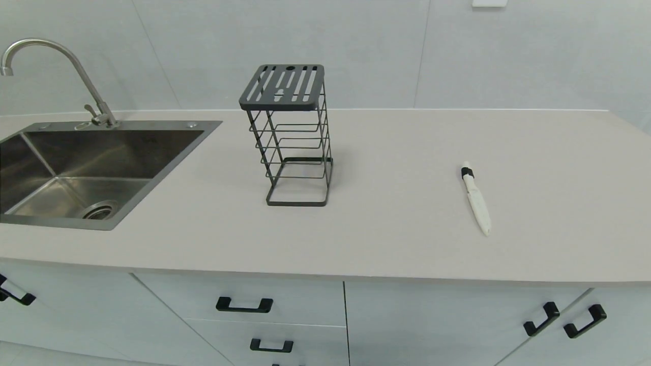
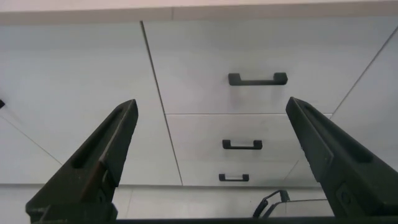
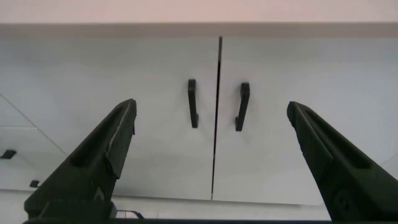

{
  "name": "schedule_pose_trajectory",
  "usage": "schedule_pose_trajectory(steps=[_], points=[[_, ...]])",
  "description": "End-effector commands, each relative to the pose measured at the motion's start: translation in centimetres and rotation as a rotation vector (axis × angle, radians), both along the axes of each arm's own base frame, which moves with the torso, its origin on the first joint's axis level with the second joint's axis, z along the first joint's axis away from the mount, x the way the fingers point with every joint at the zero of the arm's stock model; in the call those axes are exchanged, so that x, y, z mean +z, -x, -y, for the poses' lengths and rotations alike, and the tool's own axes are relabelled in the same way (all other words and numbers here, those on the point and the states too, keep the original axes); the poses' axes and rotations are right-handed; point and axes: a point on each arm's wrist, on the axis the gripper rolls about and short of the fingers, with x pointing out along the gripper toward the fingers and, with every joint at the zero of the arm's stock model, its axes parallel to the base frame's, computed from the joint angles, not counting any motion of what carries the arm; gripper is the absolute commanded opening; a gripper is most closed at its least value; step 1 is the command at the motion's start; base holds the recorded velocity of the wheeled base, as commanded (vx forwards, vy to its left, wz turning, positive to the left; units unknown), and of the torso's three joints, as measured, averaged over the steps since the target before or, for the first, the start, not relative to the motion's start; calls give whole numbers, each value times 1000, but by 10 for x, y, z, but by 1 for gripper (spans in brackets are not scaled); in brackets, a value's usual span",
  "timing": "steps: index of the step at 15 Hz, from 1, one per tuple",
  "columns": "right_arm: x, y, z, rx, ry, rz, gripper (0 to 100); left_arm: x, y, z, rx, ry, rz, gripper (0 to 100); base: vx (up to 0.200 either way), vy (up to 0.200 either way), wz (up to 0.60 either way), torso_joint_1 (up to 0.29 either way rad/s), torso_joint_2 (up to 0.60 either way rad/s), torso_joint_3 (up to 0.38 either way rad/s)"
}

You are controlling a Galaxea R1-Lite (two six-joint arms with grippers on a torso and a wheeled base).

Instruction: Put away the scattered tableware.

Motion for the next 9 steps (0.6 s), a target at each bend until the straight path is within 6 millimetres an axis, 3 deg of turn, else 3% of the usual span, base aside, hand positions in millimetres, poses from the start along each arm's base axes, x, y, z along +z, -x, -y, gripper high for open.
schedule_pose_trajectory(steps=[1,9], points=[[0,0,0,0,-1,-1,100,0,0,0,0,0,-1,100,0,0,0,300,-500,-232],[0,0,0,0,0,-1,100,0,0,0,0,8,-2,100,0,0,0,290,-535,-260]])
